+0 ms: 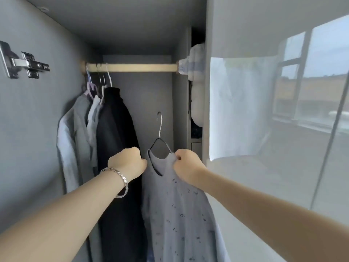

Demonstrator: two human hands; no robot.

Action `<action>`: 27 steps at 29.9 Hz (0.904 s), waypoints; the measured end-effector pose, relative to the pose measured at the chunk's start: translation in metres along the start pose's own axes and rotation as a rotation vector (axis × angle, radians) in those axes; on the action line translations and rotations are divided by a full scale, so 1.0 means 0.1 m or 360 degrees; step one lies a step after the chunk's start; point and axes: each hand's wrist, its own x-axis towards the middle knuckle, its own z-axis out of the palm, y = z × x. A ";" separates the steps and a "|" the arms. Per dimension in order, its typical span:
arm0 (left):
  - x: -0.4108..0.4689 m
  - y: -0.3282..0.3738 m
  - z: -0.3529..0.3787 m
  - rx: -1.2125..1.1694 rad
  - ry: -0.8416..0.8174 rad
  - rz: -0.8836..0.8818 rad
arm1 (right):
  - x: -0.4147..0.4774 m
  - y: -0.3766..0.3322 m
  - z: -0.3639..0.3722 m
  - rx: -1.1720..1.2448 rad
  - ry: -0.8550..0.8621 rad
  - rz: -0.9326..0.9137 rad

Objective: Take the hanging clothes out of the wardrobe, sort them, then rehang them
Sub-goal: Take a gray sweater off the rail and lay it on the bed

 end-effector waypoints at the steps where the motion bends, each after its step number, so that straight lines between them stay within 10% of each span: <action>1: -0.12 0.06 0.09 -0.0004 -0.0087 0.0036 | -0.19 0.10 -0.01 -0.0051 -0.0027 0.0025; 12: -1.73 0.80 1.04 -0.0136 -0.0903 0.0798 | -2.78 0.96 -0.24 -0.0275 0.0113 0.0719; 27: -5.63 1.74 1.26 -0.0164 -0.1447 0.2132 | -7.04 0.13 0.30 -0.0288 0.1517 0.1621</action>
